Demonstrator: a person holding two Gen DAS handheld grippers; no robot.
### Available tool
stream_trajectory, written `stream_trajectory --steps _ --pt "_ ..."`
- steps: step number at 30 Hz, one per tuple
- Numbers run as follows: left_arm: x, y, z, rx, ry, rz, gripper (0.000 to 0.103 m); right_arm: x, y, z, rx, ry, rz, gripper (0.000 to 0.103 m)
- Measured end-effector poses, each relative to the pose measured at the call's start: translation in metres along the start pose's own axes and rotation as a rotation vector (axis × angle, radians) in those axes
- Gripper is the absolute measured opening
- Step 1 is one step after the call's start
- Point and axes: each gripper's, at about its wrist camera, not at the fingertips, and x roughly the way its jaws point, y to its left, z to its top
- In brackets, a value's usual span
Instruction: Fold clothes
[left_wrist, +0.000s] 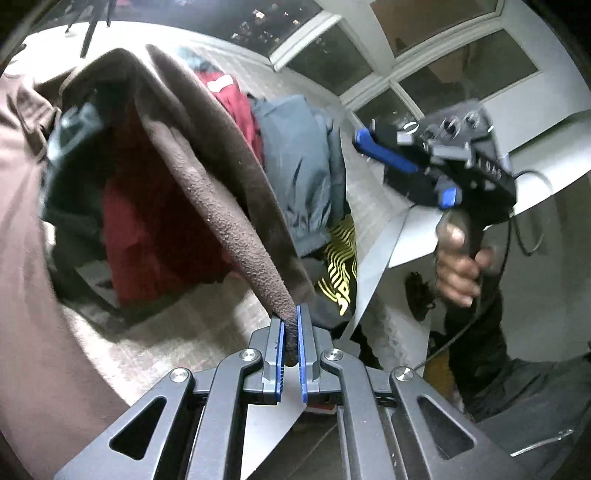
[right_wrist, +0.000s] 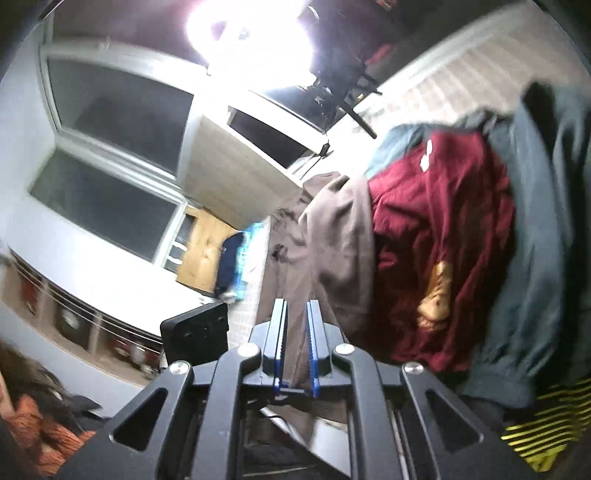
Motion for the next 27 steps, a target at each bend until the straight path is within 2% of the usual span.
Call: stream_trajectory --steps 1,2,4,5,6,8,11,13,14,15,17,19,25,27 --pt "0.000 0.001 -0.001 -0.004 -0.004 -0.007 0.005 0.000 0.002 0.002 -0.033 0.013 -0.083 0.013" --pt "0.000 0.002 -0.002 -0.010 -0.010 -0.016 0.005 0.004 0.003 0.005 -0.055 0.025 -0.130 0.017" --pt "-0.005 0.005 -0.005 -0.019 -0.019 -0.025 0.005 0.022 0.010 0.016 -0.100 0.045 -0.185 0.019" --pt "-0.007 0.007 -0.006 -0.024 -0.023 -0.023 0.005 0.030 0.008 0.021 -0.131 0.061 -0.213 0.025" --pt "-0.008 0.008 -0.007 -0.028 -0.023 -0.017 0.005 0.035 0.004 0.025 -0.163 0.079 -0.245 0.036" --pt "-0.010 0.010 -0.008 -0.034 -0.022 -0.004 0.005 0.059 0.004 0.028 -0.217 0.138 -0.288 0.049" --pt "-0.016 0.010 -0.011 -0.032 -0.035 -0.006 0.005 0.097 0.006 0.032 -0.295 0.229 -0.348 0.049" --pt "-0.021 0.009 -0.014 -0.024 -0.040 0.000 0.004 0.114 0.005 0.030 -0.323 0.273 -0.345 0.049" --pt "-0.022 0.010 -0.015 -0.023 -0.042 0.004 0.004 0.118 0.004 0.029 -0.325 0.285 -0.343 0.046" --pt "-0.022 0.011 -0.016 -0.025 -0.044 0.009 0.004 0.121 0.002 0.030 -0.324 0.297 -0.341 0.034" --pt "-0.025 0.013 -0.017 -0.032 -0.050 0.006 0.004 0.124 0.001 0.031 -0.326 0.311 -0.350 0.017" --pt "-0.029 0.015 -0.018 -0.036 -0.056 -0.007 0.004 0.118 0.003 0.035 -0.332 0.317 -0.366 0.008" --pt "-0.043 0.000 -0.016 0.001 -0.090 -0.079 0.005 0.076 0.019 0.059 -0.346 0.288 -0.409 0.005" --pt "-0.039 -0.006 -0.013 0.016 -0.085 -0.107 0.006 0.063 0.016 0.068 -0.300 0.249 -0.397 0.005"
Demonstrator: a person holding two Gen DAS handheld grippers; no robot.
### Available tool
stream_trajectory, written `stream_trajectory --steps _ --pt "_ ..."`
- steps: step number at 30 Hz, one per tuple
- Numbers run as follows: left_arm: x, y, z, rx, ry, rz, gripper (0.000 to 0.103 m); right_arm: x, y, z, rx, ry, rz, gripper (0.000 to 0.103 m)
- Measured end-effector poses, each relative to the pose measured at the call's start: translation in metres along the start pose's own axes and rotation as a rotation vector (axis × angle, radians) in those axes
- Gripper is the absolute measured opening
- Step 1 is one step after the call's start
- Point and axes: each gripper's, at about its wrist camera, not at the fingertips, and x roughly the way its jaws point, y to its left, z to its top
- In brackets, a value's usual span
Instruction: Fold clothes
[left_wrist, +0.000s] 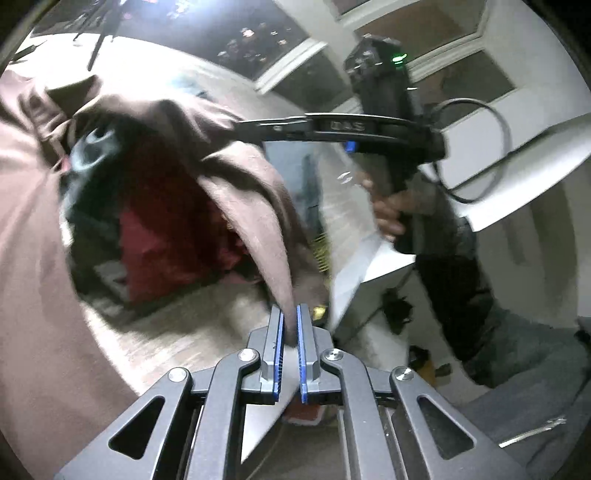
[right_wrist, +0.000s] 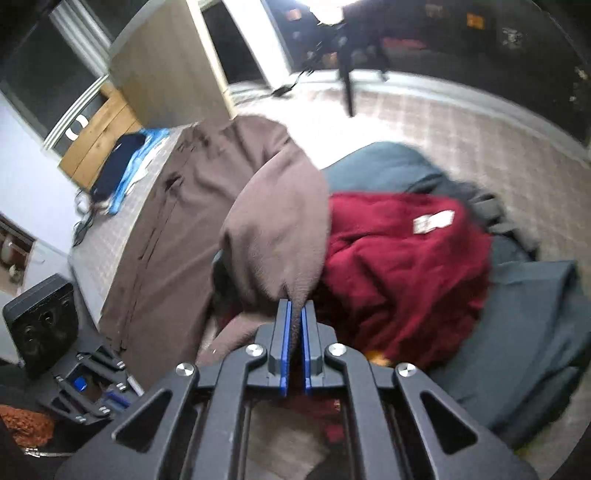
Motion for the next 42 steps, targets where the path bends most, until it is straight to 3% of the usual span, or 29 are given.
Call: stream_trajectory --steps 3,5,7,9,11,15,18,20,24,26,30,31,33,35,40,42 --pt "0.008 -0.008 0.004 0.020 0.009 -0.043 0.006 -0.008 -0.026 0.004 0.130 -0.069 -0.024 0.005" --pt "0.026 -0.014 0.000 0.034 0.058 -0.036 0.006 -0.005 -0.037 -0.001 0.165 -0.044 -0.104 0.009" --pt "0.036 -0.013 -0.006 0.053 0.113 -0.005 0.005 -0.003 -0.042 -0.014 0.197 -0.027 -0.076 0.013" --pt "0.035 -0.011 -0.010 0.056 0.131 -0.008 0.006 -0.005 -0.040 -0.034 0.216 -0.012 -0.044 0.038" --pt "0.030 -0.008 -0.014 0.047 0.135 -0.036 0.006 -0.002 -0.034 -0.060 0.232 0.010 0.002 0.054" --pt "0.021 0.000 -0.017 0.026 0.141 -0.025 0.006 0.013 -0.024 -0.125 0.357 0.059 0.084 0.055" --pt "0.012 0.005 -0.018 0.026 0.158 0.028 0.006 0.014 -0.026 -0.172 0.507 0.017 0.149 0.055" --pt "0.004 0.006 -0.019 0.046 0.161 0.084 0.014 0.016 -0.022 -0.194 0.556 0.001 0.161 0.055" --pt "-0.020 0.023 -0.015 0.041 0.156 0.166 0.018 0.025 -0.015 -0.204 0.566 -0.026 0.100 0.055" --pt "-0.033 0.031 -0.010 0.025 0.148 0.190 0.019 0.031 -0.012 -0.198 0.552 -0.059 0.103 0.055" --pt "-0.056 0.044 -0.003 0.021 0.118 0.258 0.021 0.050 -0.008 -0.183 0.476 -0.089 0.018 0.055" --pt "-0.059 0.047 -0.004 0.015 0.108 0.262 0.021 0.053 -0.007 -0.181 0.461 -0.086 0.011 0.053" --pt "-0.071 0.050 -0.007 0.004 0.085 0.266 0.021 0.051 -0.004 -0.177 0.444 -0.088 0.016 0.000" --pt "-0.081 0.052 -0.012 -0.007 0.064 0.266 0.021 0.039 -0.002 -0.172 0.442 -0.108 0.035 0.001" --pt "-0.086 0.064 -0.031 -0.062 0.035 0.263 0.024 -0.032 0.008 -0.132 0.364 -0.246 -0.013 0.001" --pt "-0.088 0.069 -0.041 -0.079 0.031 0.277 0.024 -0.056 0.012 -0.105 0.315 -0.282 -0.096 0.002"
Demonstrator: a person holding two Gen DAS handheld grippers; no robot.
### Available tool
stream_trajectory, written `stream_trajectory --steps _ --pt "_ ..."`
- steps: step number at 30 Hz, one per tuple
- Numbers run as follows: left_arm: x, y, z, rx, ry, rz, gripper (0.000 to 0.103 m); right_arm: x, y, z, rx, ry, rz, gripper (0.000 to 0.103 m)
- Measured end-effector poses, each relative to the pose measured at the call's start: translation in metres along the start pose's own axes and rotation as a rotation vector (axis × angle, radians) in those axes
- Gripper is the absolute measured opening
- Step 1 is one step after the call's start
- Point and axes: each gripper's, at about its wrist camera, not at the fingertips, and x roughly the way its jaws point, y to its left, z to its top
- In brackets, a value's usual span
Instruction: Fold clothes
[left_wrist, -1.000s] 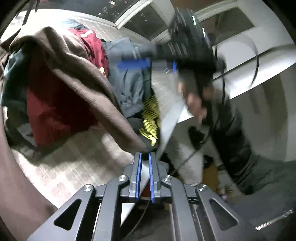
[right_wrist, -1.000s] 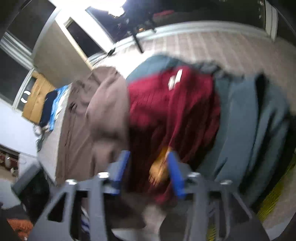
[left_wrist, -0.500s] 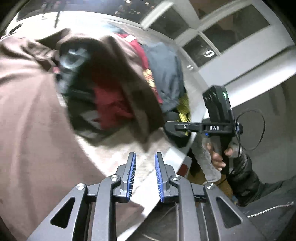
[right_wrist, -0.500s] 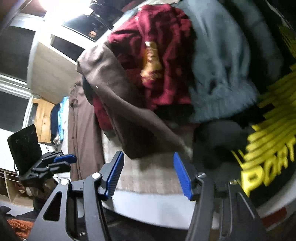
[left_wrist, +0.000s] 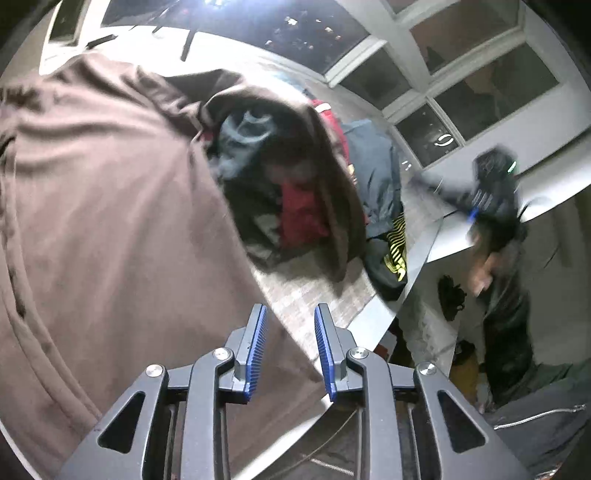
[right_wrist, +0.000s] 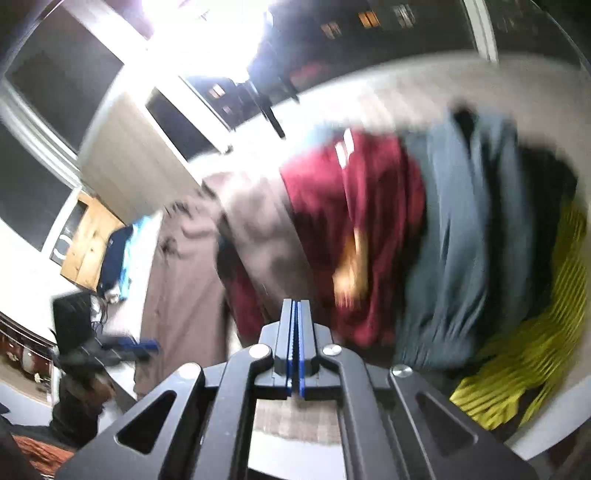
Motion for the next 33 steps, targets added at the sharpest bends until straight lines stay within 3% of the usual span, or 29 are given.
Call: stream_trajectory --steps 2,5,6,10,14,16,21,23,24,25,31,32,33 --pt "-0.001 0.006 -0.010 -0.020 -0.006 0.023 0.024 -0.005 0.018 0.030 -0.072 -0.014 -0.053 0.007" --pt "-0.013 0.022 -0.024 -0.079 -0.046 0.064 0.024 0.011 0.056 0.073 -0.214 0.037 -0.061 0.050" --pt "-0.021 0.030 -0.029 -0.107 -0.067 0.079 0.024 0.023 0.069 0.085 -0.267 0.044 -0.049 0.053" --pt "-0.057 0.065 -0.044 -0.225 -0.139 0.148 0.024 0.096 0.119 0.128 -0.428 0.113 -0.006 0.053" --pt "-0.082 0.088 -0.055 -0.310 -0.189 0.215 0.025 0.204 0.145 0.158 -0.540 0.240 -0.061 0.053" --pt "-0.091 0.098 -0.059 -0.349 -0.211 0.241 0.030 0.253 0.148 0.169 -0.568 0.328 -0.090 0.053" --pt "-0.086 0.106 -0.056 -0.386 -0.217 0.232 0.030 0.334 0.129 0.178 -0.552 0.517 -0.110 0.053" --pt "-0.080 0.106 -0.050 -0.386 -0.209 0.222 0.030 0.347 0.121 0.175 -0.546 0.565 -0.104 0.050" --pt "-0.077 0.106 -0.046 -0.384 -0.206 0.217 0.030 0.347 0.119 0.174 -0.547 0.570 -0.086 0.023" --pt "-0.074 0.106 -0.042 -0.381 -0.203 0.210 0.030 0.344 0.119 0.176 -0.561 0.558 -0.091 0.004" --pt "-0.050 0.100 -0.017 -0.336 -0.167 0.173 0.030 0.318 0.140 0.182 -0.718 0.422 -0.199 0.007" --pt "-0.046 0.097 -0.013 -0.323 -0.154 0.171 0.030 0.315 0.145 0.180 -0.742 0.411 -0.210 0.015" --pt "-0.040 0.092 -0.009 -0.306 -0.139 0.166 0.030 0.310 0.148 0.178 -0.760 0.411 -0.210 0.030"
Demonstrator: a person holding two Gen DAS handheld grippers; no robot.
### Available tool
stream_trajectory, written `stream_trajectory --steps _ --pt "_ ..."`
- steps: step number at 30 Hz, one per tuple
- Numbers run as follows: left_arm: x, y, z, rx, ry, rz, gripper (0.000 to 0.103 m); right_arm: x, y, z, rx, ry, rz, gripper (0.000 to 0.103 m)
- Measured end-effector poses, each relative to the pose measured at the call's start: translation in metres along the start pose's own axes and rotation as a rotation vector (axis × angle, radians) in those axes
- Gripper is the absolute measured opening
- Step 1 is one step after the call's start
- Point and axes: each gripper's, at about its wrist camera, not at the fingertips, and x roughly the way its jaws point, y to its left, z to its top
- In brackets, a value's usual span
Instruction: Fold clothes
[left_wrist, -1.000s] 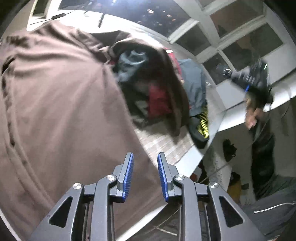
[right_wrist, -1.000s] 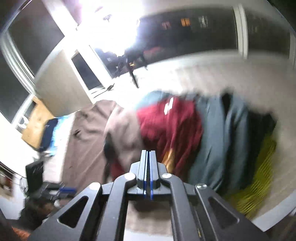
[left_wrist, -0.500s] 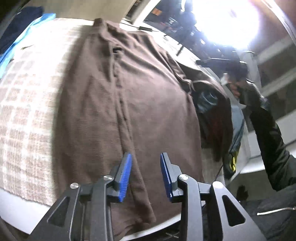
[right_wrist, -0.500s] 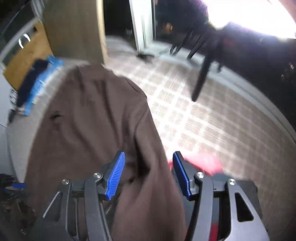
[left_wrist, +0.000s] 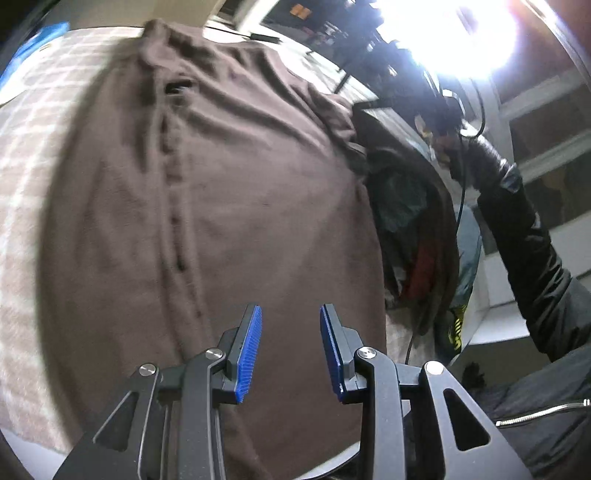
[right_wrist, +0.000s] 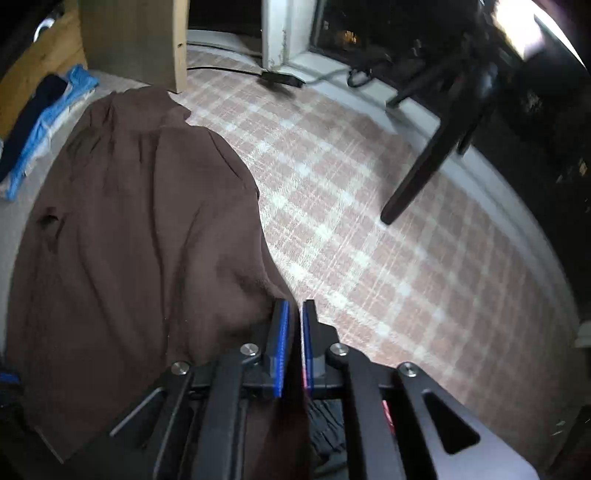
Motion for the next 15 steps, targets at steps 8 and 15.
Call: stream_trajectory --steps 8,15 --pt "0.025 -0.052 0.007 0.164 0.073 -0.058 0.030 -0.106 -0.030 -0.096 0.190 -0.197 0.142 0.045" --pt "0.056 -0.086 0.004 0.216 0.141 -0.164 0.030 -0.137 -0.029 -0.268 0.503 -0.243 0.249 0.045"
